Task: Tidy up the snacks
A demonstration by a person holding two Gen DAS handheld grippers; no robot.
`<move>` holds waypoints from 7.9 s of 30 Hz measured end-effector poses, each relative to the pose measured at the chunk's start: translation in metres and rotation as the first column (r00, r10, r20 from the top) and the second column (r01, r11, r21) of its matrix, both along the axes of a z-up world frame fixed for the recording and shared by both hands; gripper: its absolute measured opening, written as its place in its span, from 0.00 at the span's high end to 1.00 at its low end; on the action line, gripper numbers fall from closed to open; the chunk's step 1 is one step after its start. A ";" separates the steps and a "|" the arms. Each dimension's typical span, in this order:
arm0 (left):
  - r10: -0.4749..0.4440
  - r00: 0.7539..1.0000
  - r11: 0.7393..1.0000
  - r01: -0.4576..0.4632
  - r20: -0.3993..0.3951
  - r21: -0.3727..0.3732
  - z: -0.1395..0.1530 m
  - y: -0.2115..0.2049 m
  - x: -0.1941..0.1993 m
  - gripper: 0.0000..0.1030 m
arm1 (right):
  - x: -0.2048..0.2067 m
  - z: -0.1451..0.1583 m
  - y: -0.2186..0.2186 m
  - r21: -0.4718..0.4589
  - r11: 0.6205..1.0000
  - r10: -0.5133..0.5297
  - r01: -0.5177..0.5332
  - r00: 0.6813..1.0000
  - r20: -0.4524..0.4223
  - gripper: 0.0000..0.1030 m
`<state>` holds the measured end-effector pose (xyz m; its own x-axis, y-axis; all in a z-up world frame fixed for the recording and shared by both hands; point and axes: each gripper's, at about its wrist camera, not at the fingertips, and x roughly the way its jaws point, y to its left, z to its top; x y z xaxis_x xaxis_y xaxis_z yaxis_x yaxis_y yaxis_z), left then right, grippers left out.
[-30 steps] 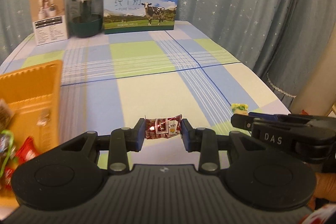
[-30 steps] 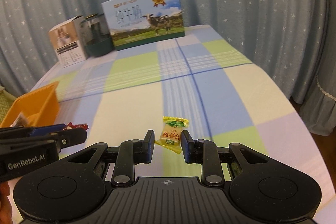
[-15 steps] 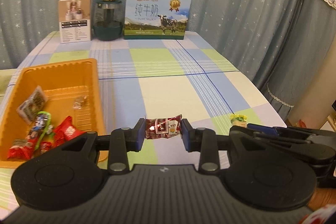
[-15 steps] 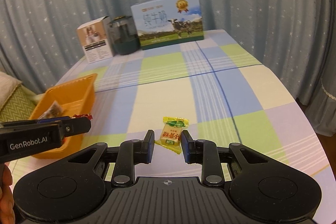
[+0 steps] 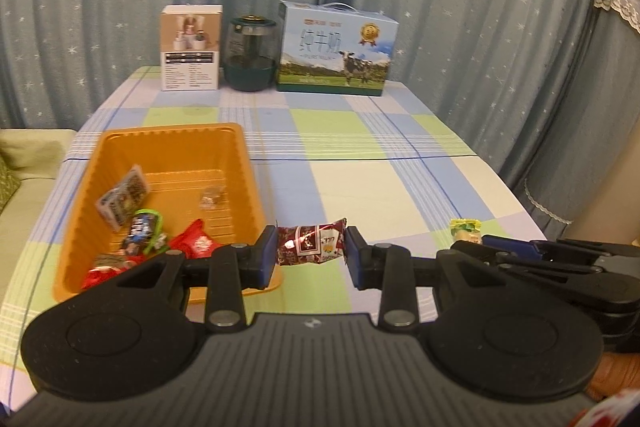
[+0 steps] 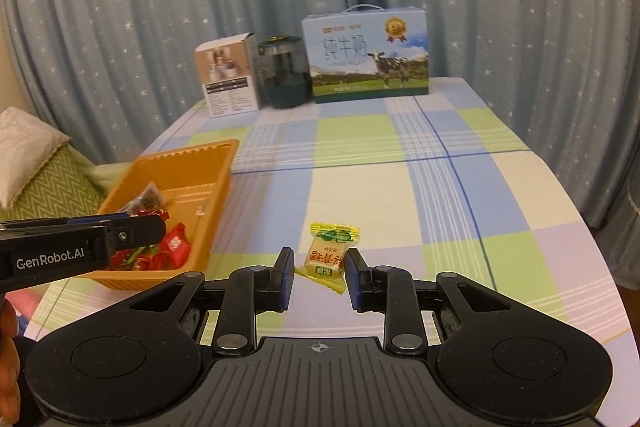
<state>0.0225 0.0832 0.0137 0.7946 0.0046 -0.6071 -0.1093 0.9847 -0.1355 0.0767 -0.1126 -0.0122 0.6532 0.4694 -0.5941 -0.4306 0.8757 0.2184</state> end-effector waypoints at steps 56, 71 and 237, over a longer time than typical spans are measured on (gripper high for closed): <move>0.097 0.991 0.995 -0.099 -0.090 -0.021 -0.031 0.165 0.062 0.57 | 0.066 -0.022 0.177 -0.052 0.961 0.272 -0.272 0.962 -0.013 0.73; 0.171 0.981 0.985 -0.173 -0.089 -0.018 -0.032 0.185 0.038 0.48 | 0.064 -0.030 0.188 -0.043 0.954 0.295 -0.297 0.955 -0.037 0.73; 0.210 0.966 0.976 -0.199 -0.149 0.087 0.025 0.067 -0.087 0.00 | -0.045 0.028 0.054 -0.069 0.993 0.084 -0.097 0.982 -0.169 0.26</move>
